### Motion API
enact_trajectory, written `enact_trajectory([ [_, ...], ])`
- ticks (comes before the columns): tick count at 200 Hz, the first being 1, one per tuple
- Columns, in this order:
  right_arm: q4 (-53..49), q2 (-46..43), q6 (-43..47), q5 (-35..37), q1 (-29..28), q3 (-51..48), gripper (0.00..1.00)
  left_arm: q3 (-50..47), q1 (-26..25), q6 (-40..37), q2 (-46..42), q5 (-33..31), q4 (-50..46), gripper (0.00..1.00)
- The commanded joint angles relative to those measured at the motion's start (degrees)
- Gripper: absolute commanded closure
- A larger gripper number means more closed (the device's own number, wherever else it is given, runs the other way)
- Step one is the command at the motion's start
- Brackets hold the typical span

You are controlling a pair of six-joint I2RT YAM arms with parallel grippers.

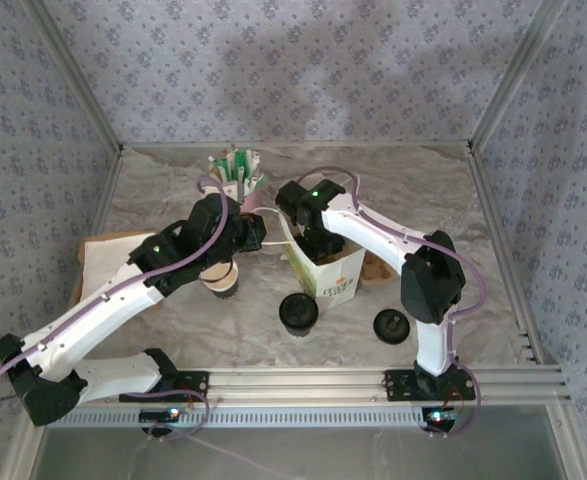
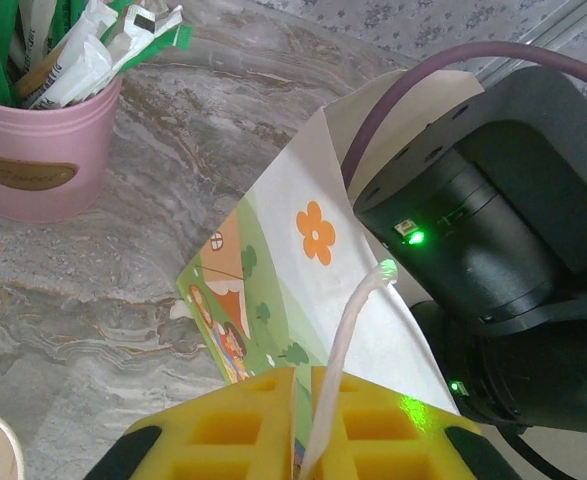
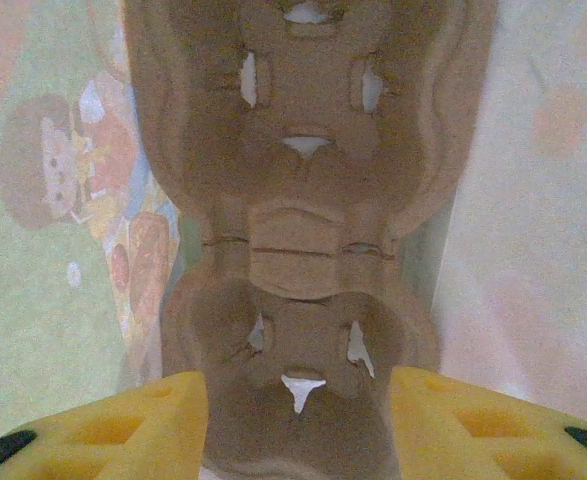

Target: Pack the takeout coffee

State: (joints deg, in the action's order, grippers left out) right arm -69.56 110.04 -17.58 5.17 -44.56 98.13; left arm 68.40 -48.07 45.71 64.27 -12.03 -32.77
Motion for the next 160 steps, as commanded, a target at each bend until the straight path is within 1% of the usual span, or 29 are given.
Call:
enact_trajectory([
  [1, -2.4, 0.64, -0.27, -0.01, 0.12, 3.83, 0.47, 0.97, 1.31, -0.79, 0.33, -1.41, 0.87, 0.87],
  [62, -3.67, 4.15, 0.62, -0.95, 1.22, 10.12, 0.46, 0.7, 5.96, -1.73, 1.64, 1.19, 1.72, 0.86],
  [114, -6.21, 4.62, 0.97, -0.09, 1.47, 15.08, 0.43, 0.58, 7.64, -2.07, 1.39, 2.05, 2.23, 0.85],
  [143, -7.55, 3.55, 0.98, 0.37, 1.18, 17.19, 0.4, 0.58, 7.75, -1.94, 1.12, 2.1, 2.19, 0.8],
  [160, -8.25, 2.67, 0.97, 0.57, 1.0, 18.51, 0.37, 0.81, 7.81, -1.85, 1.03, 2.1, 2.12, 0.75],
])
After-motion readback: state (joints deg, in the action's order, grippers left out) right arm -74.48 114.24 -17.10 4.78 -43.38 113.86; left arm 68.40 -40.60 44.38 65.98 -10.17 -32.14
